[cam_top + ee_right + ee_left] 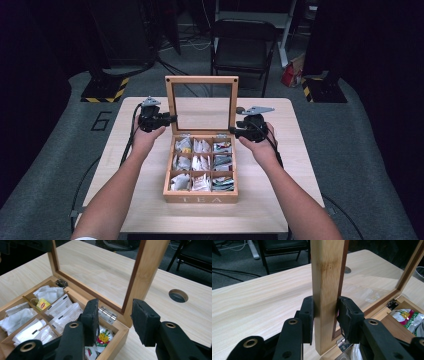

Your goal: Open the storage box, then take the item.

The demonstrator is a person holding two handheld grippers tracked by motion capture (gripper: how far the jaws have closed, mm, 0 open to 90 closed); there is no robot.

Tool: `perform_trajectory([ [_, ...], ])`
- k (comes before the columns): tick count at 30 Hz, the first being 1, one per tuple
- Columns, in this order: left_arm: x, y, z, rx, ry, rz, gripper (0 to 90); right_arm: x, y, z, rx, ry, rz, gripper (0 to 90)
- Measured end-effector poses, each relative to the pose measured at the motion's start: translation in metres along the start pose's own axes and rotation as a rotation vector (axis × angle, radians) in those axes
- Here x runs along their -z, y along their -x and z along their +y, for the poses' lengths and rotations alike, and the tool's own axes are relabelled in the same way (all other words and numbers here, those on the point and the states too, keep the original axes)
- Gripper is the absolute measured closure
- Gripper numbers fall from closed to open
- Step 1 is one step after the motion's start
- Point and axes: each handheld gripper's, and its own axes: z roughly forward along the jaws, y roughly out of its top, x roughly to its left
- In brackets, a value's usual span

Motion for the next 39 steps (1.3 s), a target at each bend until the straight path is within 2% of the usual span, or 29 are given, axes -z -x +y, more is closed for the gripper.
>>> perform_trajectory([
  [7, -0.002, -0.002, 0.000, 0.012, 0.000, -0.009, 65.9, 0.000, -0.003, -0.002, 0.005, -0.015, 0.007, 56.3],
  [13, 0.000, -0.003, 0.000, -0.005, -0.017, -0.006, 64.1, 0.001, -0.003, -0.004, 0.006, -0.022, 0.011, 56.1],
  [16, 0.000, -0.003, -0.002, 0.024, -0.017, -0.015, 61.4, 0.001, -0.003, -0.005, 0.007, -0.025, 0.011, 55.7],
  [21, 0.004, -0.004, -0.003, 0.024, -0.018, -0.025, 59.9, 0.002, -0.005, -0.005, 0.016, -0.019, 0.017, 55.5],
  [23, 0.005, -0.004, -0.004, 0.052, -0.025, -0.030, 58.2, 0.002, -0.007, -0.005, 0.018, -0.018, 0.022, 55.1],
  [25, 0.007, -0.005, -0.006, 0.050, -0.045, -0.036, 57.2, 0.002, -0.009, -0.005, 0.029, -0.017, 0.026, 54.8],
  [26, 0.007, -0.005, -0.006, 0.054, -0.039, -0.035, 57.2, 0.002, -0.011, -0.006, 0.036, -0.018, 0.024, 54.6],
  [27, 0.007, -0.006, -0.007, 0.041, -0.027, -0.030, 57.1, 0.002, -0.013, -0.006, 0.048, -0.017, 0.023, 54.4],
  [29, 0.010, -0.005, -0.008, 0.064, -0.026, -0.036, 56.7, 0.002, -0.017, -0.007, 0.070, -0.014, 0.032, 53.2],
  [31, 0.011, -0.005, -0.009, 0.052, -0.017, -0.028, 55.8, 0.002, -0.021, -0.007, 0.082, -0.009, 0.041, 51.8],
  [32, 0.012, -0.005, -0.009, 0.032, -0.016, -0.022, 55.4, 0.003, -0.024, -0.007, 0.085, -0.011, 0.042, 51.3],
  [34, 0.015, -0.004, -0.010, 0.036, -0.018, -0.028, 55.1, 0.003, -0.029, -0.007, 0.115, -0.004, 0.058, 49.7],
  [39, 0.021, -0.004, -0.010, 0.014, -0.019, -0.026, 54.9, 0.002, -0.039, -0.009, 0.130, 0.003, 0.086, 49.4],
])
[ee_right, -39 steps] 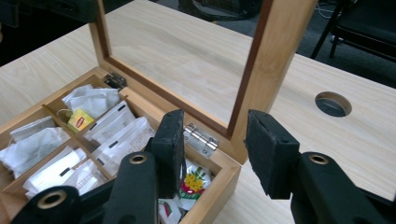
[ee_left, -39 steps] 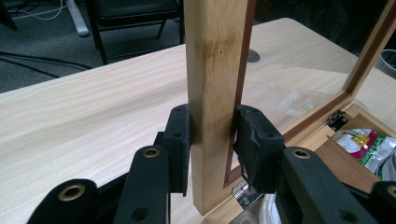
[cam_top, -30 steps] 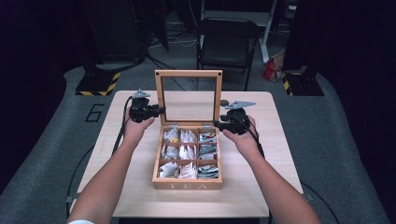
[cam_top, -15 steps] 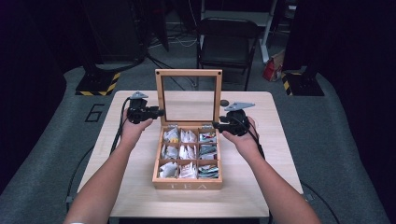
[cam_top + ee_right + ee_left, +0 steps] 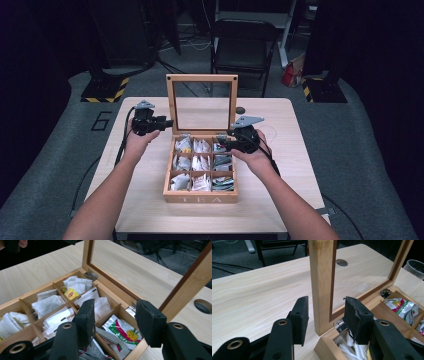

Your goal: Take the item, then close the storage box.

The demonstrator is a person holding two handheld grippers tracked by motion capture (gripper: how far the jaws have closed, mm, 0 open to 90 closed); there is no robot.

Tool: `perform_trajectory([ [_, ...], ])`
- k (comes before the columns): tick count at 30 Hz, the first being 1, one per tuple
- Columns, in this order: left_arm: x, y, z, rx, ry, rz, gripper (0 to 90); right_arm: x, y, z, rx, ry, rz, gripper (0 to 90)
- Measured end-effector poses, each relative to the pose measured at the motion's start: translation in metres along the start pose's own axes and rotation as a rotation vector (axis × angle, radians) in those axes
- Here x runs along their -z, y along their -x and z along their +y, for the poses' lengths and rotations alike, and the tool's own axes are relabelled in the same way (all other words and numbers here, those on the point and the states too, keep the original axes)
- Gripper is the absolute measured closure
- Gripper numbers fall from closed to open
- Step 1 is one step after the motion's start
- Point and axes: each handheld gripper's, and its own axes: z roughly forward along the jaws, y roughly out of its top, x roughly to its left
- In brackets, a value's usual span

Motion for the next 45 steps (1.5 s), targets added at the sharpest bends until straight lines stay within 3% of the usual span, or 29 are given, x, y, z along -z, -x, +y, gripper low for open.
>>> perform_trajectory([
  [4, 0.004, 0.000, -0.002, 0.004, 0.003, 0.007, 54.9, -0.001, -0.003, -0.001, -0.020, -0.007, 0.017, 50.8],
  [12, 0.013, 0.002, -0.009, 0.050, -0.003, 0.002, 54.7, -0.008, -0.018, -0.005, 0.003, -0.036, 0.059, 52.8],
  [16, 0.018, 0.002, -0.009, 0.025, -0.001, 0.007, 52.9, -0.011, -0.028, -0.004, 0.022, -0.036, 0.086, 53.2],
  [18, 0.019, 0.005, -0.009, 0.039, -0.001, 0.003, 51.5, -0.013, -0.033, -0.003, 0.039, -0.035, 0.099, 53.1],
  [22, 0.023, 0.006, -0.008, 0.017, 0.000, 0.002, 50.6, -0.017, -0.044, -0.002, 0.063, -0.035, 0.135, 54.9],
  [26, 0.024, 0.008, -0.008, 0.023, 0.008, -0.002, 49.7, -0.020, -0.053, -0.001, 0.101, -0.034, 0.164, 58.1],
  [45, 0.027, 0.010, -0.016, 0.015, -0.007, -0.005, 49.5, -0.038, -0.080, -0.010, 0.131, -0.082, 0.289, 60.5],
])
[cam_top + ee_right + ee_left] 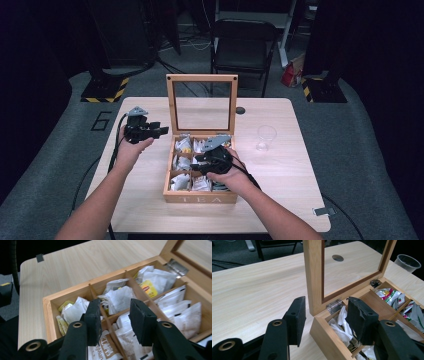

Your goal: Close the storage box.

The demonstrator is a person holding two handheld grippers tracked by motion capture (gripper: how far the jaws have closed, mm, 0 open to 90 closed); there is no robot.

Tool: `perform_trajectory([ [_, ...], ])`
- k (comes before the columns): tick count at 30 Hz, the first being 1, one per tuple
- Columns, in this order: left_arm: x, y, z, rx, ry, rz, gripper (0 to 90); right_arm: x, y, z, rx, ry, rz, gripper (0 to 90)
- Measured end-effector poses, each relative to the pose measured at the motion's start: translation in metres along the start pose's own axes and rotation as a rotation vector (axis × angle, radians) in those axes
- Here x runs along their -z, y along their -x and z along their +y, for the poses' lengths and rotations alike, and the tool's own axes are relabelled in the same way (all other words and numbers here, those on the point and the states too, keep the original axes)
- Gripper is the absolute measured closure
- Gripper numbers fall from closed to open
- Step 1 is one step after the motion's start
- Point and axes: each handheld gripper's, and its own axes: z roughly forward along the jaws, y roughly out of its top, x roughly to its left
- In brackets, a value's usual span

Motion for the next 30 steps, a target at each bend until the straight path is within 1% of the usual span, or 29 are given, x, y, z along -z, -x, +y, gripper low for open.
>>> perform_trajectory([
  [2, 0.000, 0.000, -0.001, -0.004, -0.001, 0.001, 49.5, -0.002, -0.002, -0.001, -0.001, -0.008, 0.003, 60.6],
  [5, 0.000, 0.000, -0.001, -0.001, 0.005, 0.003, 49.5, -0.007, -0.006, -0.002, 0.004, -0.023, 0.023, 61.1],
  [6, 0.000, 0.000, -0.001, -0.001, 0.005, 0.003, 49.5, -0.009, -0.006, -0.002, 0.008, -0.025, 0.025, 61.5],
  [7, 0.001, 0.000, -0.001, 0.000, 0.004, 0.001, 49.5, -0.010, -0.008, -0.002, -0.004, -0.026, 0.028, 61.8],
  [10, 0.001, 0.000, -0.001, -0.002, 0.006, 0.001, 49.4, -0.014, -0.011, -0.002, -0.002, -0.030, 0.042, 62.3],
  [13, 0.002, -0.001, -0.001, -0.008, 0.005, 0.006, 49.3, -0.017, -0.014, -0.001, 0.014, -0.034, 0.051, 62.7],
  [15, 0.002, -0.001, -0.001, -0.004, 0.008, 0.006, 49.3, -0.020, -0.016, -0.001, 0.012, -0.034, 0.056, 62.8],
  [16, 0.003, -0.001, -0.001, -0.005, 0.008, 0.006, 49.3, -0.021, -0.016, -0.001, 0.018, -0.036, 0.064, 63.1],
  [17, 0.003, -0.001, -0.001, -0.001, 0.014, 0.008, 49.3, -0.022, -0.016, 0.000, 0.015, -0.036, 0.063, 63.1],
  [20, 0.004, -0.001, -0.001, -0.007, 0.013, 0.008, 49.3, -0.025, -0.017, 0.000, 0.021, -0.036, 0.074, 63.8],
  [22, 0.004, -0.001, -0.001, -0.003, 0.011, 0.008, 49.3, -0.027, -0.017, 0.000, 0.027, -0.031, 0.079, 64.3],
  [24, 0.004, -0.002, 0.000, -0.004, 0.009, 0.006, 49.3, -0.028, -0.018, 0.001, 0.025, -0.031, 0.086, 64.7],
  [28, 0.005, -0.002, 0.001, -0.010, 0.013, 0.012, 49.3, -0.031, -0.020, 0.002, 0.031, -0.031, 0.101, 67.7],
  [30, 0.006, -0.002, 0.001, -0.011, 0.012, 0.009, 49.3, -0.033, -0.020, 0.002, 0.031, -0.038, 0.102, 68.8],
])
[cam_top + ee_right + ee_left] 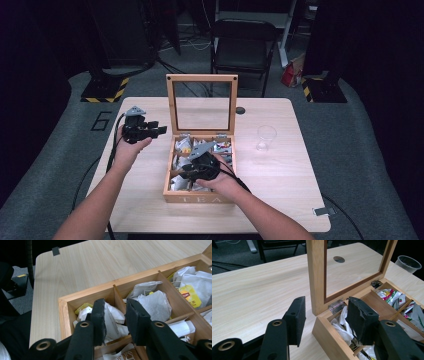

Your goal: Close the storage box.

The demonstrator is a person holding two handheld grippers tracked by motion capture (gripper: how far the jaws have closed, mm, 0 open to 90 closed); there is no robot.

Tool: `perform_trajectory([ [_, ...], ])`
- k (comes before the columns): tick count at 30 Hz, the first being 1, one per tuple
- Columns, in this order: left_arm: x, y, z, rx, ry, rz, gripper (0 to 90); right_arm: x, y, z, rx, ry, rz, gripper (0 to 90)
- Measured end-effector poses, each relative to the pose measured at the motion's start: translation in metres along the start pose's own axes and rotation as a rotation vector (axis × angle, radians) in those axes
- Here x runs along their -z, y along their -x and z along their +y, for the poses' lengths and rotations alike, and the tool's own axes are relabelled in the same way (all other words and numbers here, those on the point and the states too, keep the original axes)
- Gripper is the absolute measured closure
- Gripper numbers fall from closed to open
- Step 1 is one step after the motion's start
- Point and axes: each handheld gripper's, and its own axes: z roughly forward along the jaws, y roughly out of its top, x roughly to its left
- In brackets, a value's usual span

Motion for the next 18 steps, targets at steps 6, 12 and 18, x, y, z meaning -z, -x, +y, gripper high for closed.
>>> perform_trajectory([
  [6, 0.0014, -0.0006, -0.0007, 0.003, 0.006, 0.005, 49.3, -0.0035, 0.0002, -0.0006, 0.009, -0.011, 0.020, 73.5],
  [12, 0.0016, -0.0006, -0.0014, 0.005, 0.008, 0.009, 49.3, -0.0071, -0.0020, -0.0012, 0.015, -0.031, 0.032, 78.1],
  [18, 0.0012, -0.0002, -0.0013, 0.001, 0.010, 0.009, 49.3, -0.0069, -0.0003, -0.0016, 0.008, -0.044, 0.030, 78.3],
])
